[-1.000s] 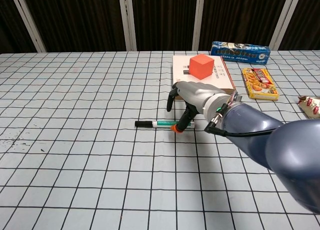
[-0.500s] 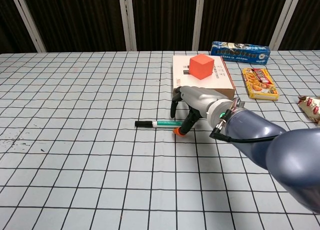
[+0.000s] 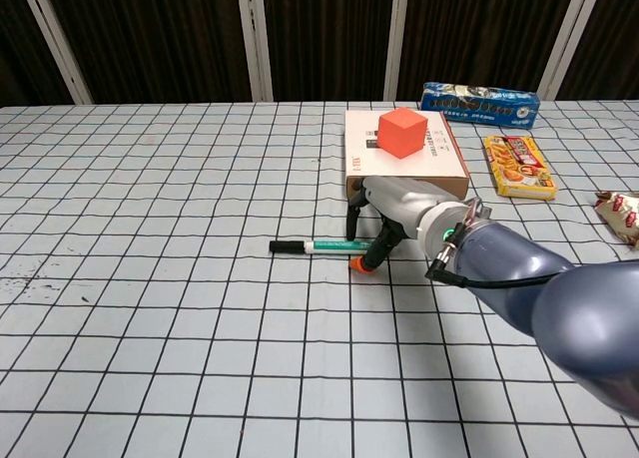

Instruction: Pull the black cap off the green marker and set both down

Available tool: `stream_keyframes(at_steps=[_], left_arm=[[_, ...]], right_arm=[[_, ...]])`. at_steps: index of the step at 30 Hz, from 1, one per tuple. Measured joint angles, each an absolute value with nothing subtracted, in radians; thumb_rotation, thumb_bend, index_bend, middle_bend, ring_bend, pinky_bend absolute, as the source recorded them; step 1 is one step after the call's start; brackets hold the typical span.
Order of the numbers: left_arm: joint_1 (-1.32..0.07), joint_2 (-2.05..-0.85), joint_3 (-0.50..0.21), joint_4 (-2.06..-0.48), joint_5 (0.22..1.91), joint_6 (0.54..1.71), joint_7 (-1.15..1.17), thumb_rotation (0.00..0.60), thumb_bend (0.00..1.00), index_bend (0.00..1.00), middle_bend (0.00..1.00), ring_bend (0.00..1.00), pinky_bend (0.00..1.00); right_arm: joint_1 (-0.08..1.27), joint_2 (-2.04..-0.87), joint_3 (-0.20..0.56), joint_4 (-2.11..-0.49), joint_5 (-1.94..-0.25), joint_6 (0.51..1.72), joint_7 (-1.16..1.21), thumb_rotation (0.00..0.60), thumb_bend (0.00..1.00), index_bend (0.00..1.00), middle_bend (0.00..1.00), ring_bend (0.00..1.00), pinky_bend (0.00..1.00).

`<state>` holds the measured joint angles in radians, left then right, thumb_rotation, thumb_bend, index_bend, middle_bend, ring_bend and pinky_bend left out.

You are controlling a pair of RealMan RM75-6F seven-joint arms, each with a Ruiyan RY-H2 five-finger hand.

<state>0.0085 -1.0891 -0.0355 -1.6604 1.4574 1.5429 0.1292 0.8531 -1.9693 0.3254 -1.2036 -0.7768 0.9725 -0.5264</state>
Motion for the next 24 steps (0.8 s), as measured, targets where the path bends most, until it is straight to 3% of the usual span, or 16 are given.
stream_keyframes(at_steps=[10, 24], left_arm=[[0.008, -1.093, -0.038, -1.661, 1.451, 1.543, 0.138, 0.600, 0.28, 0.05, 0.00, 0.00, 0.03], [0.005, -1.095, -0.039, -1.662, 1.463, 1.551, 0.139, 0.600, 0.28, 0.05, 0.00, 0.00, 0.03]], right_arm=[[0.852, -1.972, 0.322, -1.187, -0.782, 0.961, -0.513, 0.600, 0.37, 0.60, 0.05, 0.08, 0.06], [0.829, -1.934, 0.312, -1.258, -0.809, 0.981, -0.496, 0.600, 0.42, 0.62, 0.06, 0.09, 0.06]])
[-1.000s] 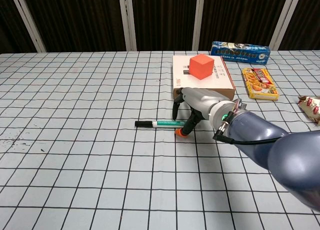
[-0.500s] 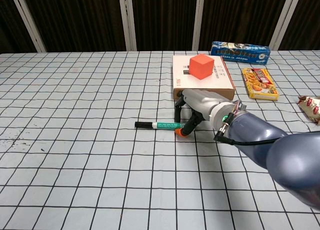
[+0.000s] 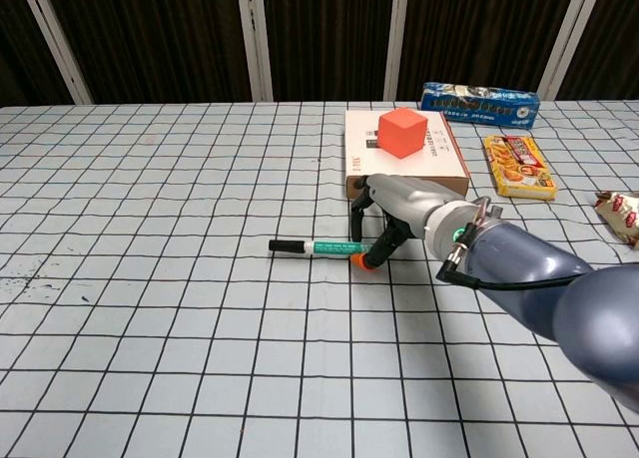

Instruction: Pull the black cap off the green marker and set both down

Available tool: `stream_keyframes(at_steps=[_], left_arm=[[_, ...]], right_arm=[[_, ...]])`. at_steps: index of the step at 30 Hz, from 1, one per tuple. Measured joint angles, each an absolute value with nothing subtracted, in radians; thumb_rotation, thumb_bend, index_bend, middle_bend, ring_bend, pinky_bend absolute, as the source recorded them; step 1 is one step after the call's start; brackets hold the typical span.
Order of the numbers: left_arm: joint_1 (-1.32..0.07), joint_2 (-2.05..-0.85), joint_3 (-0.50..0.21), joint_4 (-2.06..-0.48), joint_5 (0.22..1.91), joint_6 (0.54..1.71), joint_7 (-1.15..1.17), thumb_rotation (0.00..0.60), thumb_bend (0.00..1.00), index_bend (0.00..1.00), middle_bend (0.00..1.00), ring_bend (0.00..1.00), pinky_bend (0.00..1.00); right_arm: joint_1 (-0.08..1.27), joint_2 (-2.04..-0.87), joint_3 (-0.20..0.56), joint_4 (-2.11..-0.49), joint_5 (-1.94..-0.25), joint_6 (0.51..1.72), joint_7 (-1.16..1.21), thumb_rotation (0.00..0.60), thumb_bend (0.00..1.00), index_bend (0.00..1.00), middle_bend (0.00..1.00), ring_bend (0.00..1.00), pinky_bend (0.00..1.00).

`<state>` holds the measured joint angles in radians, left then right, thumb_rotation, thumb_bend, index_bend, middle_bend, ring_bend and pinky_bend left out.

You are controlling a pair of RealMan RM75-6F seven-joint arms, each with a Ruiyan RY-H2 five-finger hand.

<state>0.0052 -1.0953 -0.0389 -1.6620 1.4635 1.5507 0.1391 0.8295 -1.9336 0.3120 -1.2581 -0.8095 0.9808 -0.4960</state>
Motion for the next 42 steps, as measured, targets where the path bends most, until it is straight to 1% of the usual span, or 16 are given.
stream_keyframes(at_steps=[5, 12, 18, 21, 26, 33, 42], left_arm=[[0.004, -1.091, -0.040, -1.672, 1.484, 1.563, 0.130, 0.600, 0.28, 0.07, 0.00, 0.00, 0.03], [0.001, -1.090, -0.042, -1.691, 1.552, 1.606, 0.099, 0.600, 0.28, 0.10, 0.01, 0.00, 0.03], [-0.015, -1.096, -0.047, -1.745, 1.612, 1.627, 0.091, 0.600, 0.28, 0.15, 0.04, 0.00, 0.03], [-0.028, -1.110, -0.048, -1.784, 1.653, 1.631, 0.107, 0.600, 0.28, 0.18, 0.05, 0.00, 0.03], [-0.051, -1.147, -0.048, -1.862, 1.739, 1.635, 0.155, 0.600, 0.28, 0.21, 0.08, 0.00, 0.03], [-0.092, -1.225, -0.061, -1.993, 1.807, 1.605, 0.284, 0.600, 0.28, 0.29, 0.14, 0.00, 0.03], [-0.138, -1.329, -0.086, -2.067, 1.809, 1.530, 0.430, 0.600, 0.28, 0.32, 0.17, 0.00, 0.03]], right_arm=[[0.805, -1.883, 0.306, -1.364, -0.833, 1.015, -0.491, 0.600, 0.42, 0.62, 0.06, 0.09, 0.06], [0.754, -1.781, 0.287, -1.565, -0.876, 1.092, -0.497, 0.600, 0.42, 0.64, 0.06, 0.09, 0.06], [0.702, -1.657, 0.268, -1.808, -0.931, 1.194, -0.540, 0.600, 0.42, 0.64, 0.06, 0.09, 0.06], [0.680, -1.587, 0.264, -1.950, -0.947, 1.255, -0.597, 0.600, 0.42, 0.65, 0.06, 0.09, 0.06], [0.665, -1.511, 0.265, -2.126, -0.944, 1.325, -0.702, 0.600, 0.42, 0.65, 0.06, 0.09, 0.06], [0.680, -1.477, 0.270, -2.289, -0.908, 1.396, -0.828, 0.600, 0.42, 0.64, 0.06, 0.09, 0.06], [0.706, -1.517, 0.265, -2.349, -0.903, 1.439, -0.852, 0.600, 0.42, 0.65, 0.06, 0.09, 0.06]])
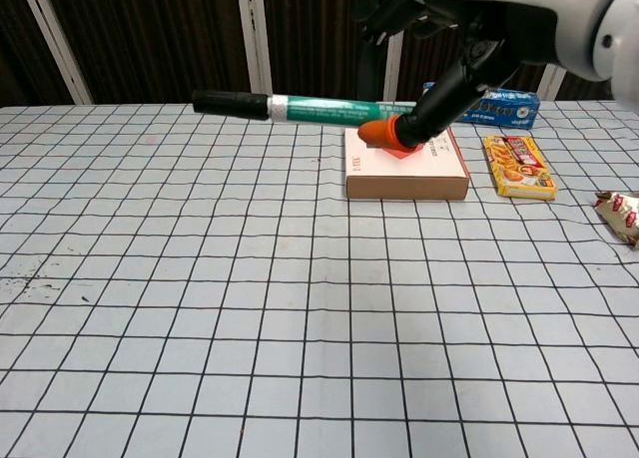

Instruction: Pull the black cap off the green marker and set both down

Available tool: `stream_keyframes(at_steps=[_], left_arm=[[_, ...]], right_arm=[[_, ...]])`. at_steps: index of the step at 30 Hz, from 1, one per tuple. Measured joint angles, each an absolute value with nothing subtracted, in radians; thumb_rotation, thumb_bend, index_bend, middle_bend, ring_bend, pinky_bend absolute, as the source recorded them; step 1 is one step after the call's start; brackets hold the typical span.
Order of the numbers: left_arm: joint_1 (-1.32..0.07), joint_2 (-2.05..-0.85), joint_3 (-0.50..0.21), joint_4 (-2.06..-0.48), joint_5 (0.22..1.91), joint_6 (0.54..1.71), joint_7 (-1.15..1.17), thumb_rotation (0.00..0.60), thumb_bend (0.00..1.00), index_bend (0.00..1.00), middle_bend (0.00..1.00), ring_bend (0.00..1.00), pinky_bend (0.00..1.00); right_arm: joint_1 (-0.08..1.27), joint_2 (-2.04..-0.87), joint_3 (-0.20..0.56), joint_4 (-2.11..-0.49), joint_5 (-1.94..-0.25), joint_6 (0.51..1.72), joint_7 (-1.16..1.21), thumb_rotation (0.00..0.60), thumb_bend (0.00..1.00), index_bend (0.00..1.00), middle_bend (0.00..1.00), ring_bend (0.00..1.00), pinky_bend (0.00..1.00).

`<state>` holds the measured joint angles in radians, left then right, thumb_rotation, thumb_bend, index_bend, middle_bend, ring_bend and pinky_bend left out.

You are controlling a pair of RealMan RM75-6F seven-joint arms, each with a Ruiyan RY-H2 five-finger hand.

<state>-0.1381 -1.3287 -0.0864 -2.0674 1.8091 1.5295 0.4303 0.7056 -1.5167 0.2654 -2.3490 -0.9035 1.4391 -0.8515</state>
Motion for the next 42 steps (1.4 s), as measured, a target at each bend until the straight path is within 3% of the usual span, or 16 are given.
stream_keyframes(at_steps=[20, 42], left_arm=[[-0.232, -1.618, -0.096, -1.961, 1.782, 1.437, 0.438, 0.600, 0.32, 0.40, 0.23, 0.00, 0.03], [-0.248, -1.617, -0.108, -1.968, 1.771, 1.456, 0.442, 0.600, 0.37, 0.49, 0.28, 0.00, 0.03]], right_arm=[[0.740, -1.596, 0.262, -2.356, -0.942, 1.490, -0.882, 0.600, 0.42, 0.65, 0.06, 0.09, 0.06], [0.777, -1.607, 0.288, -2.356, -0.855, 1.511, -0.897, 0.600, 0.43, 0.67, 0.06, 0.09, 0.06]])
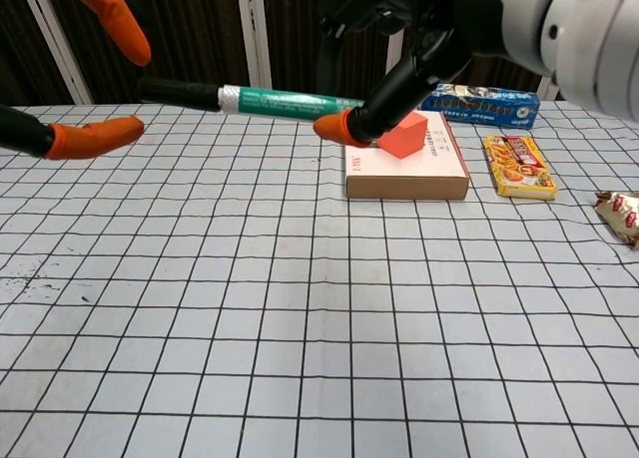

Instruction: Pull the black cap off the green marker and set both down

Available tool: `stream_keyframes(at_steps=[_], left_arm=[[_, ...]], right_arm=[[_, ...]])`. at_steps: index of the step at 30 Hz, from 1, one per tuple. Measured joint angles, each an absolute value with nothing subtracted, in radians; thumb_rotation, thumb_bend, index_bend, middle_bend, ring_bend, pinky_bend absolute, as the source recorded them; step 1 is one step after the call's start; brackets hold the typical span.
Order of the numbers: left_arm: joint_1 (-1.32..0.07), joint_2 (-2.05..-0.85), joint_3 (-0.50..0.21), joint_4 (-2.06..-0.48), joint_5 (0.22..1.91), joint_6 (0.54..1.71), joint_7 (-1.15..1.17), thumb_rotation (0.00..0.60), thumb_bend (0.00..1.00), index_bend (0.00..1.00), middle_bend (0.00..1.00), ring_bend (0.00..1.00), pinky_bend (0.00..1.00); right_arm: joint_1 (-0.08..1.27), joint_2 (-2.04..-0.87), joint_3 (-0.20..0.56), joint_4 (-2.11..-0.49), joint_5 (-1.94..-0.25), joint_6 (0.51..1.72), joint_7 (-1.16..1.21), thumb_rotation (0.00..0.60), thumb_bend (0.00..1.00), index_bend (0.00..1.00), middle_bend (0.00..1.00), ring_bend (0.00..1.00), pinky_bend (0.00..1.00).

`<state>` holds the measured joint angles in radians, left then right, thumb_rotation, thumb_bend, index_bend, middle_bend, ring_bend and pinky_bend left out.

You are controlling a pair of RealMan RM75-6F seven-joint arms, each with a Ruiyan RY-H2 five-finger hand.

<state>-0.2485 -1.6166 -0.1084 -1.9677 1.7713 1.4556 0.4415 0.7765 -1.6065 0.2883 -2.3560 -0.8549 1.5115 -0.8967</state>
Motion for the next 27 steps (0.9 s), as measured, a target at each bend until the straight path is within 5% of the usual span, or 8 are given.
stream_keyframes(at_steps=[27], left_arm=[[-0.295, -1.695, -0.131, -1.957, 1.744, 1.432, 0.519, 0.600, 0.42, 0.57, 0.31, 0.00, 0.03]], right_arm=[[0.781, -1.595, 0.269, -2.356, -0.881, 1.523, -0.871, 0.600, 0.44, 0.69, 0.06, 0.09, 0.06]])
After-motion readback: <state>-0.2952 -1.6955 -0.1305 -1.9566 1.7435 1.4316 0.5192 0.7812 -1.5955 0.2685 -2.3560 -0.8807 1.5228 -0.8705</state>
